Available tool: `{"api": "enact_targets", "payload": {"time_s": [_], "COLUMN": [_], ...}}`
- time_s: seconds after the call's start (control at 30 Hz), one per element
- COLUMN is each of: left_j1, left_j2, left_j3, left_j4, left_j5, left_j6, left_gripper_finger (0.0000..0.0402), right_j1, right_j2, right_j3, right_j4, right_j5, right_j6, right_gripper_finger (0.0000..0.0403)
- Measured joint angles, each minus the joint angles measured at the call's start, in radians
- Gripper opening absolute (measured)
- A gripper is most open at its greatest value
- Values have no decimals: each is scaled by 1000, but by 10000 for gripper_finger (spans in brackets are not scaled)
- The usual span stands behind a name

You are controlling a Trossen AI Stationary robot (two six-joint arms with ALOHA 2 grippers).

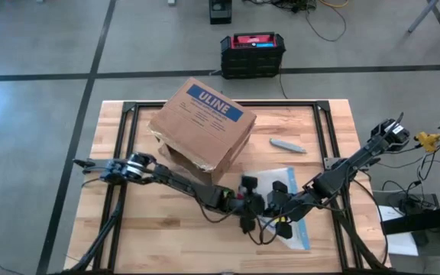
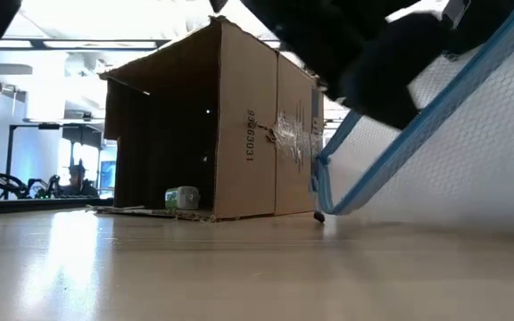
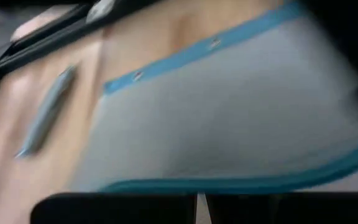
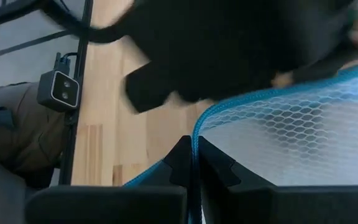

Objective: Unpack boxes
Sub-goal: Put the white charger cable into the white zip bag, then put the green charger adapter into the white zip bag

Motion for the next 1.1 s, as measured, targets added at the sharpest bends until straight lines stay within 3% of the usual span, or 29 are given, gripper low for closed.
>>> {"api": "enact_targets", "payload": {"time_s": [0.13,0.3,0.63,0.73,0.9,1.1], "left_j1": [-10,-14,-43,-67,-150,-244], "left_j2": [44,50,-45,-80,-119,-171], "left_j3": [0,0,0,0,0,0], "left_j4": [117,39,-260,-356,-539,-785], "left_j5": [82,41,28,-28,-81,-109], "left_j6": [10,11,-93,-172,-285,-466], "left_gripper_finger": [0,25,157,184,197,181], "right_j1": [0,0,1,1,1,2], "right_j2": [0,0,-2,-2,-2,14], "right_j3": [0,0,1,1,1,1], "right_j4": [-2,-16,-42,-48,-56,-55], "right_j5": [-3,-8,-34,-34,-31,-26], "right_j6": [-3,-3,0,4,13,13], "right_gripper_finger": [0,0,0,0,0,0]}}
